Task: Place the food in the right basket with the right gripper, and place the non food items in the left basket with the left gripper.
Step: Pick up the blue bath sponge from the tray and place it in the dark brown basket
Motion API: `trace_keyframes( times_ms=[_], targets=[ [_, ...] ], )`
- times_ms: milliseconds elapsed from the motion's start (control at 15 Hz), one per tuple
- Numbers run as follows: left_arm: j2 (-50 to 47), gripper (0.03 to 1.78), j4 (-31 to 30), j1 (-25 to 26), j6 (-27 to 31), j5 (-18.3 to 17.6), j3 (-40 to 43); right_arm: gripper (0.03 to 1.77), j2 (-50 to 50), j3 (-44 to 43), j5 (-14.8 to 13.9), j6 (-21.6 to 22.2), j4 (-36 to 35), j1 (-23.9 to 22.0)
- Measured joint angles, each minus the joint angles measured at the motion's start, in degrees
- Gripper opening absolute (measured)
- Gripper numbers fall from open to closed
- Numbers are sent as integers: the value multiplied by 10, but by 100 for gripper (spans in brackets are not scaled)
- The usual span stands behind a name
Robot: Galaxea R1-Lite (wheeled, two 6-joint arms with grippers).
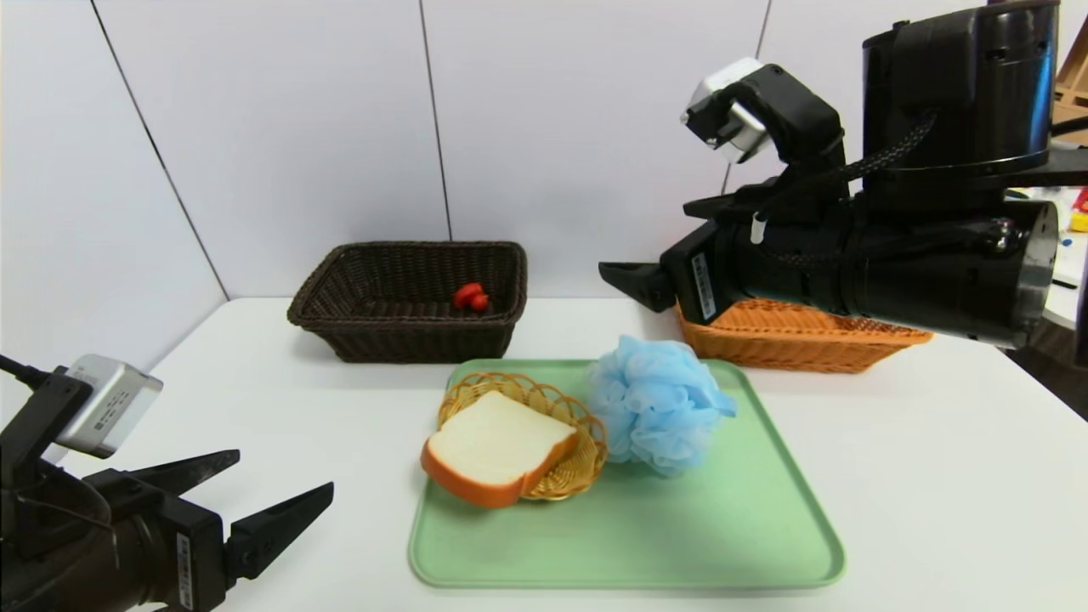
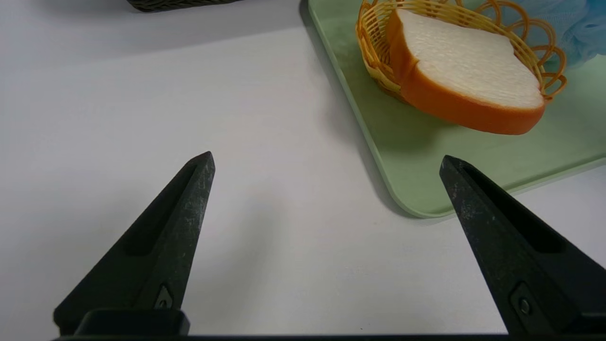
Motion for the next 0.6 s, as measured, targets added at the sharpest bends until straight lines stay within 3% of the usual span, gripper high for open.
trace_keyframes(
  times_ms=[200, 600],
  targets=[
    [-5, 169, 0, 0, 0, 0, 4, 169, 4, -47, -19, 60, 82, 8],
    [-8, 169, -1, 0, 0, 0, 5, 169, 20, -63, -38, 72, 134, 2]
  ],
)
